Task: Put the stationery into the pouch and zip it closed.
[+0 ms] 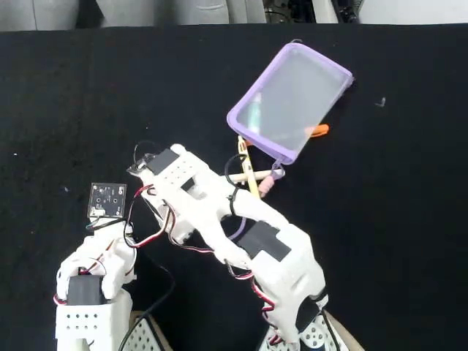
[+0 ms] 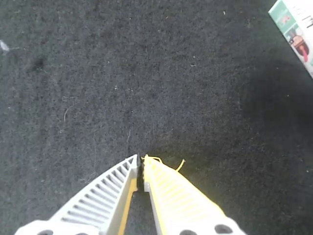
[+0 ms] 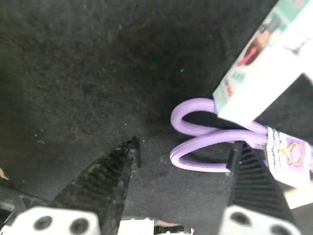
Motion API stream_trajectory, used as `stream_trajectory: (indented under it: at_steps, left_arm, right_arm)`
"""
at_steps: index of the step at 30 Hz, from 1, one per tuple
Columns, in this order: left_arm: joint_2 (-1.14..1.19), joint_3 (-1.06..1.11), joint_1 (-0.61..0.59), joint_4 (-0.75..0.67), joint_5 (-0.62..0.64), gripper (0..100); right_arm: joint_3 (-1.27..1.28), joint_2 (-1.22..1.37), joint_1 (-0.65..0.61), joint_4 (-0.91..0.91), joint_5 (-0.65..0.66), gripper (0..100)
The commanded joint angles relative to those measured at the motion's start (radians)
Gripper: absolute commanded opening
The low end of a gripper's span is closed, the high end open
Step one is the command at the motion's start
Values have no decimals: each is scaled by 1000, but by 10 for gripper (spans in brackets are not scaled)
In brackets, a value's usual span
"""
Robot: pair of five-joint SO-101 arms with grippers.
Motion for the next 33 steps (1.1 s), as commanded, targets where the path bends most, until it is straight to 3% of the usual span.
stream_trajectory:
  at_steps: [1,14,26,33]
  left_arm:
    - [-6,18,-1,5,9,30]
    - [-6,18,-4,5,6,30]
    - [-6,18,-41,5,6,30]
    - [-6,18,-41,5,6,30]
  right_arm:
    - [-68,-8,-17,-11,12,289]
    - [-58,99,-54,-121,5,289]
    - [-173,140,-114,103,5,289]
    - [-166,140,-114,118,-34,289]
